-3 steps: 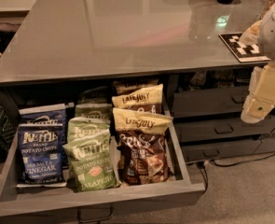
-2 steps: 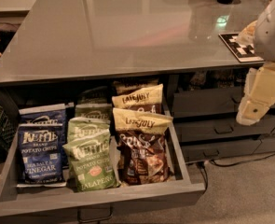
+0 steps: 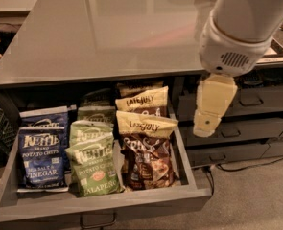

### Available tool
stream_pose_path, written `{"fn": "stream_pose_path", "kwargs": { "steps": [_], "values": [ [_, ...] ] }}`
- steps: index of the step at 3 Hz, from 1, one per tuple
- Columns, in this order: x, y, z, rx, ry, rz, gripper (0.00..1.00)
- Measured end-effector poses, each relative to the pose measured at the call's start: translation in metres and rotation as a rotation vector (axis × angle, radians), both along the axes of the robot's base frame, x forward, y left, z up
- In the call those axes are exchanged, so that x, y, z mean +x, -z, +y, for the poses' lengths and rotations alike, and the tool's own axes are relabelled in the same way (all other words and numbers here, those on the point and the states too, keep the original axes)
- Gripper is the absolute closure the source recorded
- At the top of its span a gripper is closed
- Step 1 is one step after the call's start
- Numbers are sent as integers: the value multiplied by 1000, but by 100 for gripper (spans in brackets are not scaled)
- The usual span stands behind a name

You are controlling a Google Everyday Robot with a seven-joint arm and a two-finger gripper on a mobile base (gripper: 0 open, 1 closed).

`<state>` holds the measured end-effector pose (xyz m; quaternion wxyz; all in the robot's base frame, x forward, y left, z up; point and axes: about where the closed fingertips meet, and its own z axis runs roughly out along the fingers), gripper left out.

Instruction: Pick blue chip bag from top drawer and place on counter

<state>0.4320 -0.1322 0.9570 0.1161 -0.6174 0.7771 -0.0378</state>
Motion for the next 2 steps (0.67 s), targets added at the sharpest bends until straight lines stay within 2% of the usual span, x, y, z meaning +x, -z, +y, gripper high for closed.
{"fn": "stream_pose_path", "kwargs": {
  "steps": [1,2],
  "values": [
    [2,12,45,3,-40,39,0],
    [2,12,45,3,-40,39,0]
  ]
}}
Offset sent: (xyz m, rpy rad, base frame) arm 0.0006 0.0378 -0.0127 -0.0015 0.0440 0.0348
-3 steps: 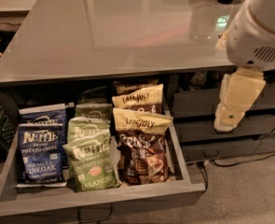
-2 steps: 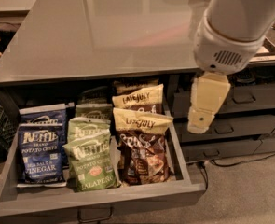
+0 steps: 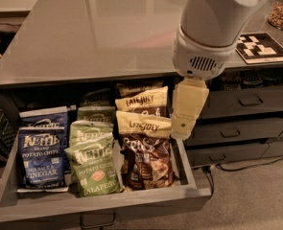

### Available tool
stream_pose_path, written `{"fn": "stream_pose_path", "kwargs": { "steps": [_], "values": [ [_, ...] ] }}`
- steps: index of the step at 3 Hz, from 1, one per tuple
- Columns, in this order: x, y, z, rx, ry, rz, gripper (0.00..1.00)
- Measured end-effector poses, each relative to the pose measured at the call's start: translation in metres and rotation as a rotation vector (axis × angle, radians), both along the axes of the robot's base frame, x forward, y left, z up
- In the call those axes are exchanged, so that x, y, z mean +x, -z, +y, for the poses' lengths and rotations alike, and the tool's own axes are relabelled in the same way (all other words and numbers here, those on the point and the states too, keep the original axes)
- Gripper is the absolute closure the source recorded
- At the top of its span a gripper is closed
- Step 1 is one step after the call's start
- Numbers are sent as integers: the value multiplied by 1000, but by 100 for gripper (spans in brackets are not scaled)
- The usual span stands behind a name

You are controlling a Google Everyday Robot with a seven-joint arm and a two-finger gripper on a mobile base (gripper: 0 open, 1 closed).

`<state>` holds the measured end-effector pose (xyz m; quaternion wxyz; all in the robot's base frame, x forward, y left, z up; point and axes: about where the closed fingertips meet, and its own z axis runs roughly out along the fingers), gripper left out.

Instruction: Pick blue chip bag from top drawer and place on counter

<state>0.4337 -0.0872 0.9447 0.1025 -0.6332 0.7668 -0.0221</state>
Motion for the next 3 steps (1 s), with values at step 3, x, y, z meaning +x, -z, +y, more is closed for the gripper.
{"fn": "stream_pose_path", "kwargs": {
  "steps": [3],
  "values": [
    [-6,-44,77,34,45,-83,0]
  ]
}}
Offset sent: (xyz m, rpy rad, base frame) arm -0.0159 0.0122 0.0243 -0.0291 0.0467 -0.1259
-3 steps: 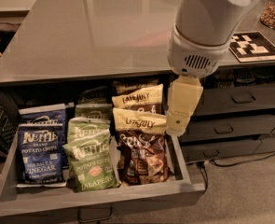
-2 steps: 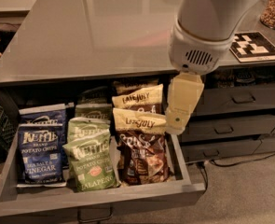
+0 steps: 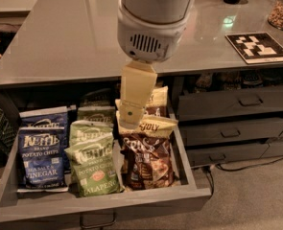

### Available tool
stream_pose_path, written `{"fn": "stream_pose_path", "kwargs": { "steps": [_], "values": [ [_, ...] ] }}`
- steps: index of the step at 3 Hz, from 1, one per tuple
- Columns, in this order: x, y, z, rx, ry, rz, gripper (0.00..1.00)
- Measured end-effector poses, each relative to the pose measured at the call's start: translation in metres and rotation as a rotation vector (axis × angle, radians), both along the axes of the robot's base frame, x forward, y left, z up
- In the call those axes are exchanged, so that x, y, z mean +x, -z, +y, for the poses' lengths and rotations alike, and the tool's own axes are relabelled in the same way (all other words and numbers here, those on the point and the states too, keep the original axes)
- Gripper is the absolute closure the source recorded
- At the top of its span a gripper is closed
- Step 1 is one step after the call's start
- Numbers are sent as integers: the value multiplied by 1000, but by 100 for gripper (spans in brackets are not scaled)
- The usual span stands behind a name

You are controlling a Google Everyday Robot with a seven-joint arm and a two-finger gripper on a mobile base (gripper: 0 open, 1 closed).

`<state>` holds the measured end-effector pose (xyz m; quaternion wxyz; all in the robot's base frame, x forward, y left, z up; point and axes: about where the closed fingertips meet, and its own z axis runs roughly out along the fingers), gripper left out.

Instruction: Pick blue chip bag from top drawer and place on counter

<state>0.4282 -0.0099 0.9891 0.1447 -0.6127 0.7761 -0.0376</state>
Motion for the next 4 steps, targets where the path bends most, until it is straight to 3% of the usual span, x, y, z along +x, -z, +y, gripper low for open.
{"fn": "stream_pose_path", "kwargs": {
  "steps": [1,2,3,4],
  "values": [
    [0,0,0,0,0,0,0],
    [0,10,24,34,-43,-6,0],
    [14,36,72,69,-116,-1,0],
    [34,75,107,80,-146,56,0]
  ]
}}
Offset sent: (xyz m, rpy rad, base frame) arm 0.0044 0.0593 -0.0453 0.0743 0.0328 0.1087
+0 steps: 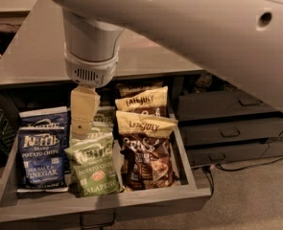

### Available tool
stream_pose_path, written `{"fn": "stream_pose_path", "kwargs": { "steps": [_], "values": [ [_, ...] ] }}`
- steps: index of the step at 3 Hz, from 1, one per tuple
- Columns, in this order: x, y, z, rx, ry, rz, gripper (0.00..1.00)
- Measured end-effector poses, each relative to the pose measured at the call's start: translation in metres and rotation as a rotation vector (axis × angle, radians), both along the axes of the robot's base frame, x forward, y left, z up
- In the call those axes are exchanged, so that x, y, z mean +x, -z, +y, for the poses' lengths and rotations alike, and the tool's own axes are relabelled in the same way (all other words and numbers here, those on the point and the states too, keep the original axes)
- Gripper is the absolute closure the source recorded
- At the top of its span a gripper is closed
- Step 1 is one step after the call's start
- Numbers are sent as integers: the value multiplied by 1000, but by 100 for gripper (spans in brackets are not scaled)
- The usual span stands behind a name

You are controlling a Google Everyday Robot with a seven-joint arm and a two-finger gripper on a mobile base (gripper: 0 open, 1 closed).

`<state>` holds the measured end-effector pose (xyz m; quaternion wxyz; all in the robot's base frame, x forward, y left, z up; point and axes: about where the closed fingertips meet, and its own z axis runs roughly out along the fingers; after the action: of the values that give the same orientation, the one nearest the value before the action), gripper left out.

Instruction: Pick blue chip bag from top drawer and place on counter

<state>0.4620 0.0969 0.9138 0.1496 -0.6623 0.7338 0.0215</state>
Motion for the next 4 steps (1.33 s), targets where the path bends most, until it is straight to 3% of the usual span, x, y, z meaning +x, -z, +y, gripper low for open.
{"fn": "stream_pose_path", "kwargs": {
  "steps": [1,3,4],
  "values": [
    [0,1,1,5,-3,-2,0],
    [42,77,40,-1,-21,8,0],
    [42,109,55,-7,-7,72,0]
  ]
}}
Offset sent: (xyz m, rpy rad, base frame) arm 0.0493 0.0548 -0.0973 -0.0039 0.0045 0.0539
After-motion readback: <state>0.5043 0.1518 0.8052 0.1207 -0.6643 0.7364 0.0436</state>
